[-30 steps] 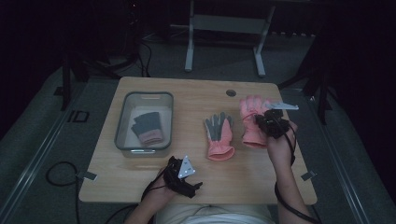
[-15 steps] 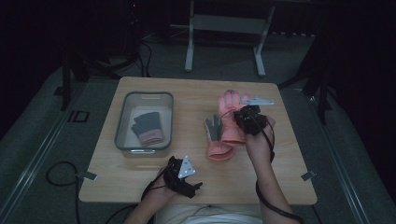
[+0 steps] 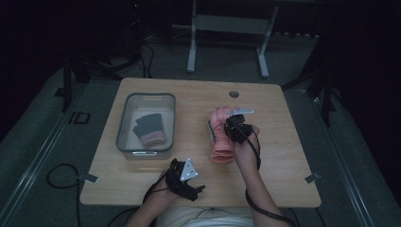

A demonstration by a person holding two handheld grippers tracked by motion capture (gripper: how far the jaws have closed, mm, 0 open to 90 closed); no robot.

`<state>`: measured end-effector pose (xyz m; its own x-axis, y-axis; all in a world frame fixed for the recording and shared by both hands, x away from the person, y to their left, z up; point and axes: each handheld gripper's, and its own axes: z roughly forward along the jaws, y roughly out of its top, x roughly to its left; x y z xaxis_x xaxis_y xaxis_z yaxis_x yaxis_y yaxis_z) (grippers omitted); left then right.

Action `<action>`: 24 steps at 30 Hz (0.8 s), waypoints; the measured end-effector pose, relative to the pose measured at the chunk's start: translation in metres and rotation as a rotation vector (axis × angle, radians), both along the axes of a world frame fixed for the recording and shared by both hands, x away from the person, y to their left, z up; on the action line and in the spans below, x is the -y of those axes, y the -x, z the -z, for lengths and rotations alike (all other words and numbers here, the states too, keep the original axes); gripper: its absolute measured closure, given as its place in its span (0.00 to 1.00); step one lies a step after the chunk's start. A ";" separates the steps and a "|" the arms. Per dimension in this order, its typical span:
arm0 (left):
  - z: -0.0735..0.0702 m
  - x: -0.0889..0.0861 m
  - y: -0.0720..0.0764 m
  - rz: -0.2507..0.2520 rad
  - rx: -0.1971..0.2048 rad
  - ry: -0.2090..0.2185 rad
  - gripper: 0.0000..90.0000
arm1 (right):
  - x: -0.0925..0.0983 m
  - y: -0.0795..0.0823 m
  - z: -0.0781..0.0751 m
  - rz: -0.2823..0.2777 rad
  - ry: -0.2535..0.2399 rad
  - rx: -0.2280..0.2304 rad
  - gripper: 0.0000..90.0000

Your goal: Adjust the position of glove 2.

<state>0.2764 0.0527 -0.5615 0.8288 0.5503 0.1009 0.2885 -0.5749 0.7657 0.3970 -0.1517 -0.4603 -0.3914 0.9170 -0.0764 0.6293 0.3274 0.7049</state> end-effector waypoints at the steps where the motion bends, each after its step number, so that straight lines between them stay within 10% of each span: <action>1: 0.000 0.000 0.000 0.000 0.000 0.000 0.03 | 0.000 -0.002 0.007 0.000 0.008 -0.016 0.97; 15: 0.000 0.001 0.000 -0.002 -0.003 0.004 0.03 | 0.004 -0.007 0.031 -0.031 -0.044 -0.052 0.87; 24: -0.005 0.001 0.001 -0.005 0.005 0.032 0.03 | 0.015 0.006 0.003 -0.122 -0.085 0.001 0.71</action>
<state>0.2756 0.0520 -0.5566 0.8255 0.5576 0.0874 0.2872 -0.5483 0.7854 0.3905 -0.1663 -0.4628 -0.5008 0.8656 -0.0005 0.5878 0.3405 0.7338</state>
